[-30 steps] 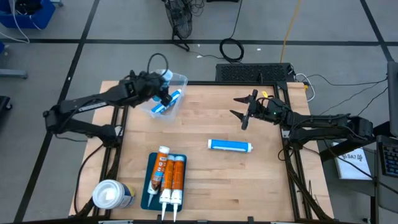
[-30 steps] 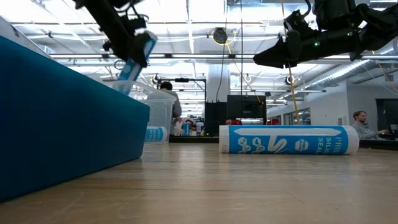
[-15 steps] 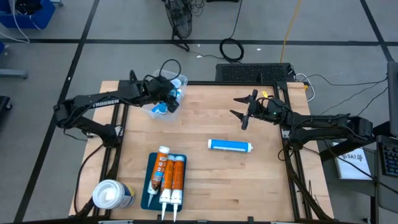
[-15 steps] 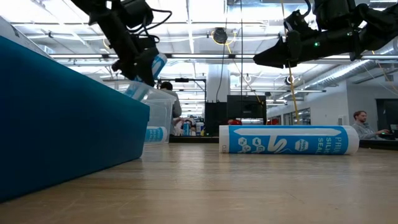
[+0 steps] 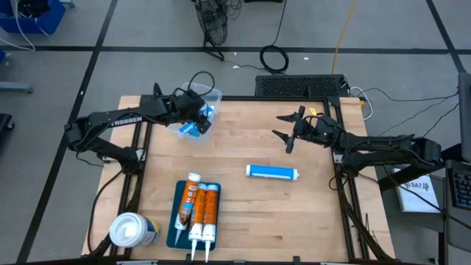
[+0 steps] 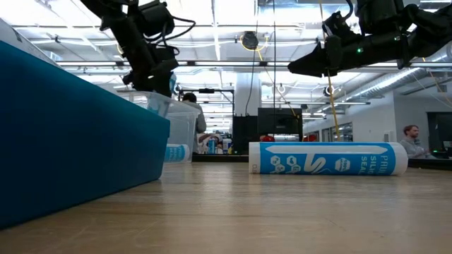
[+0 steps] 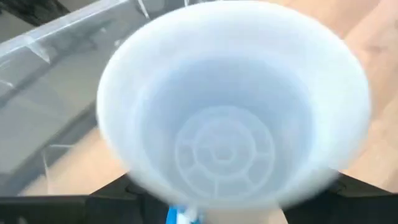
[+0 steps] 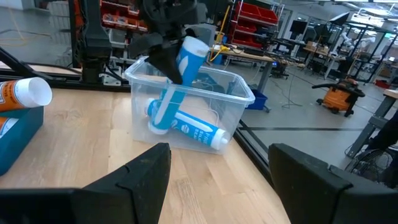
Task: Pick & place silicon tubes, Sealant and Lysol wipes
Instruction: Put the bottom blue sealant into the white bin, then put the blue sealant into the white bin
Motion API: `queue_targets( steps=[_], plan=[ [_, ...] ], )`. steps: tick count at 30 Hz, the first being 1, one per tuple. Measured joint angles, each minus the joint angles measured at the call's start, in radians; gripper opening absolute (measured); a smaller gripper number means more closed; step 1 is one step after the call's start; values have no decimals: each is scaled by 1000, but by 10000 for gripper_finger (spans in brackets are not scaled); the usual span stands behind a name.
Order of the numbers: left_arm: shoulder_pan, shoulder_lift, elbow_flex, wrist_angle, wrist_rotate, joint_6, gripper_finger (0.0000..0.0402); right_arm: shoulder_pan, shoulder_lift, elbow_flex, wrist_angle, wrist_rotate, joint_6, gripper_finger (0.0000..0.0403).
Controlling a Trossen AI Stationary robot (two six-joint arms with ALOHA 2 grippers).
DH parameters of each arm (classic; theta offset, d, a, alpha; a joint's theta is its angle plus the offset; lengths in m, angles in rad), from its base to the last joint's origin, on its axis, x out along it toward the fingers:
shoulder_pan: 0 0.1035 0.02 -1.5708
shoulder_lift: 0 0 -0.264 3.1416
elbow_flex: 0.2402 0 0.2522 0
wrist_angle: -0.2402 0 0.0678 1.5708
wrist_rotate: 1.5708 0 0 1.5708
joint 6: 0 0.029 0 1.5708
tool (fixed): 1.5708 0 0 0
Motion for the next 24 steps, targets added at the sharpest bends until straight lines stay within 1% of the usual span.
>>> queue_targets(
  steps=[4, 6, 8, 12, 15, 24],
  plan=[
    [0, -1, 1, 13, -4, -1, 223, 0, 0, 0, 0, 0, -3, 254],
    [0, 0, 1, 9, -7, 2, 223, 0, 0, 0, 0, 0, -3, 254],
    [0, 0, 1, 10, -7, 4, 233, 0, 0, 0, 0, 0, -3, 254],
    [0, -1, 2, 19, -10, 4, 270, 0, 0, 0, 0, 0, -3, 254],
    [0, -2, 3, 20, -10, 4, 290, 0, 0, 0, 0, 0, -3, 254],
    [0, -1, 3, 29, -9, 32, 320, 0, 0, 0, -1, 0, -3, 254]
  ],
)
